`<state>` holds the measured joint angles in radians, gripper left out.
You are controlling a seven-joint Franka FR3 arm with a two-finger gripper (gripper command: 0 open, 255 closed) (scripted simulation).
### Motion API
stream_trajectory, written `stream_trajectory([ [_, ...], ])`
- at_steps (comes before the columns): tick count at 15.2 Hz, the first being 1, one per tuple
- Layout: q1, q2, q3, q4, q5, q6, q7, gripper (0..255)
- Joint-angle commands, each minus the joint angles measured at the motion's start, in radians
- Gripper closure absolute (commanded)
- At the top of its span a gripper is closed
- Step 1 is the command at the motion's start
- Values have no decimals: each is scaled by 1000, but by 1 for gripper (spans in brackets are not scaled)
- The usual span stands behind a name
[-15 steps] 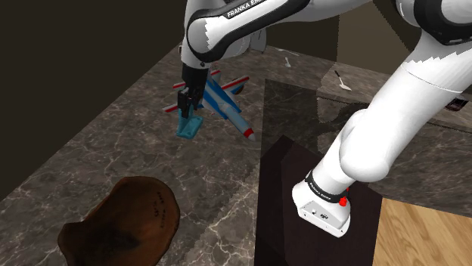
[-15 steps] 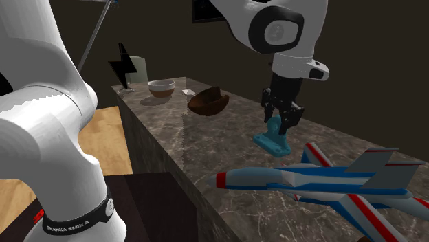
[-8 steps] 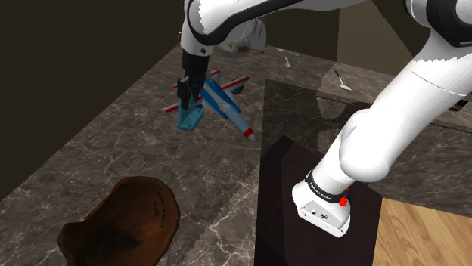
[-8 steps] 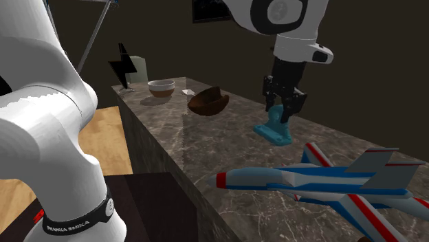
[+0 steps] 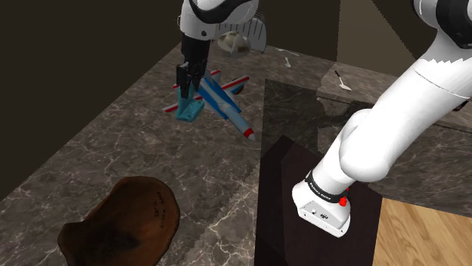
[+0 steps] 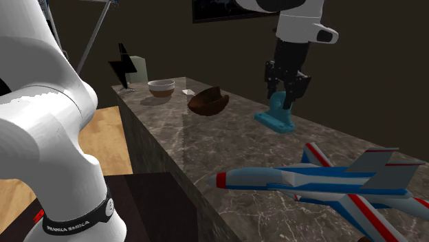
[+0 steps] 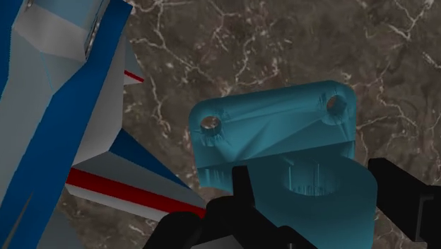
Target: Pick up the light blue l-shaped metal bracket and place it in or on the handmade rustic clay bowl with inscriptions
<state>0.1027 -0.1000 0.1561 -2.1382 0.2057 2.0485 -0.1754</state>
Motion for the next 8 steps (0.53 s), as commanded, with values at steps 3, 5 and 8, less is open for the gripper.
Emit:
stream_trajectory([
  [3, -1, -17, -2, 37, -3, -53, 8, 255],
  [5, -2, -23, -3, 57, -4, -80, 11, 255],
  [8, -3, -31, -4, 89, -6, -119, 17, 255],
])
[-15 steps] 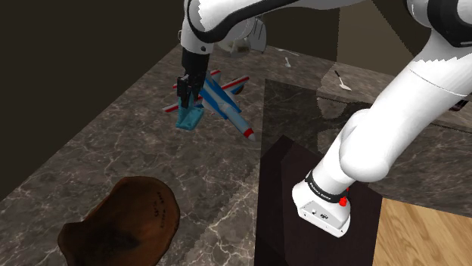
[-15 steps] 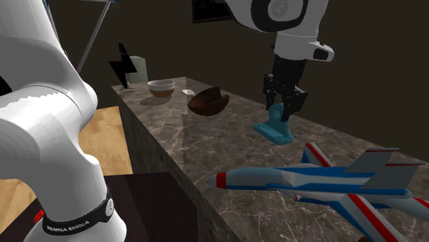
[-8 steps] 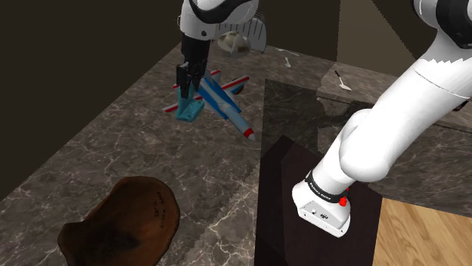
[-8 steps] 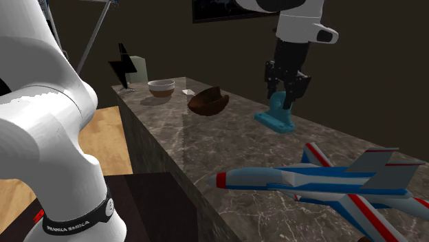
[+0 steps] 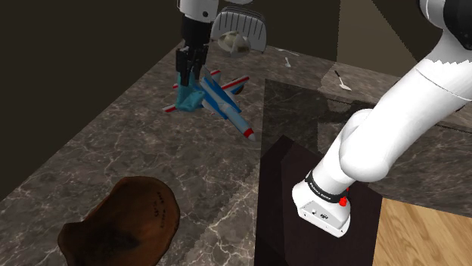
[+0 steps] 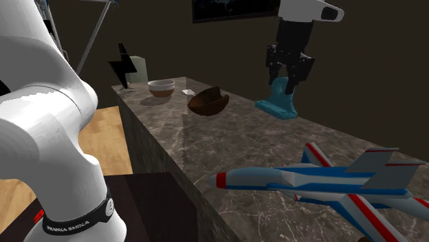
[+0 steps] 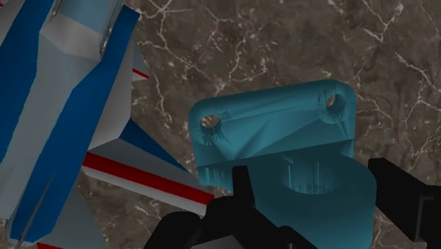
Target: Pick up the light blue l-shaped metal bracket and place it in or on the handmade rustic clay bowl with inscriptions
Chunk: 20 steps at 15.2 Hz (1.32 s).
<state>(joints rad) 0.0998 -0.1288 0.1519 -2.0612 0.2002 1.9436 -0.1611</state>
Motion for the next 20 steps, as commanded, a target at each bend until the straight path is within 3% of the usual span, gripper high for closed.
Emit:
stream_trajectory([
  [1, 0, -4, 0, 23, -1, -27, 5, 255],
  [6, -1, -11, -2, 72, -4, -83, 13, 255],
  [20, 143, -36, 196, 77, 19, -50, 346, 255],
])
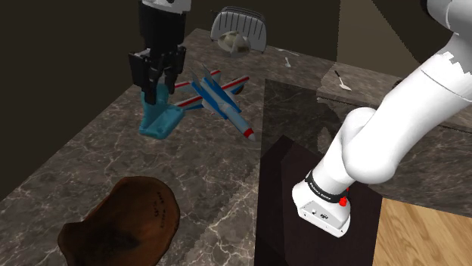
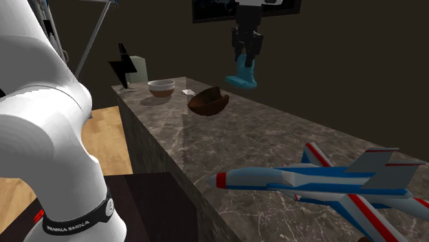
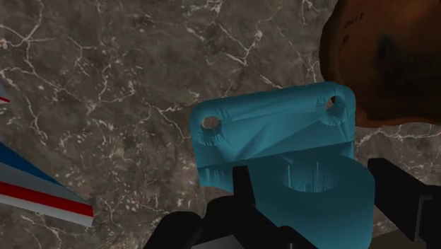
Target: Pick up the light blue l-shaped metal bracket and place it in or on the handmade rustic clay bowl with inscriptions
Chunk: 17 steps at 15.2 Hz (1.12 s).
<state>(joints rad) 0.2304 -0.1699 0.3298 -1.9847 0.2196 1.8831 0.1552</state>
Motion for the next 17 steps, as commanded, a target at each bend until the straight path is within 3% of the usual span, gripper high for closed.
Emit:
stream_trajectory([
  [1, 22, 11, 33, 9, -2, 12, 56, 255],
  [8, 92, 86, 140, 102, -37, 21, 246, 255],
  [14, 162, 197, 223, 226, -110, 16, 419, 255],
  [17, 163, 198, 222, 187, -109, 56, 415, 255],
])
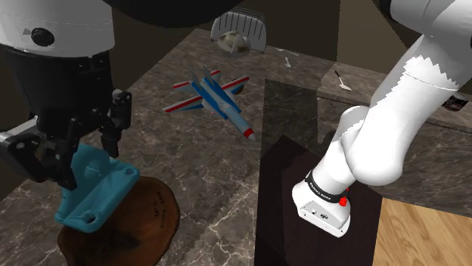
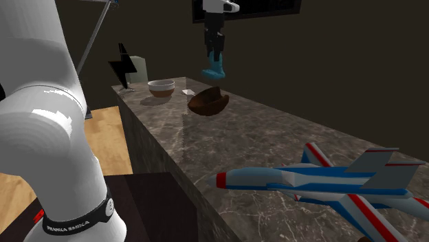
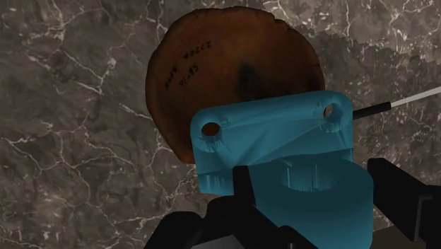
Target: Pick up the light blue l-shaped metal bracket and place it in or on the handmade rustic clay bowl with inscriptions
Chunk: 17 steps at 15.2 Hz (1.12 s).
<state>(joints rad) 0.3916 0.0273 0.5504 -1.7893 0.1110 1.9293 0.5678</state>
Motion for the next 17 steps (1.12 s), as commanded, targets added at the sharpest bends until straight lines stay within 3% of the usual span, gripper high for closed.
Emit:
stream_trajectory([
  [1, 2, 2, 2, -21, 0, 23, 2, 255],
  [17, 8, 41, 4, -173, -15, 209, -3, 255],
])
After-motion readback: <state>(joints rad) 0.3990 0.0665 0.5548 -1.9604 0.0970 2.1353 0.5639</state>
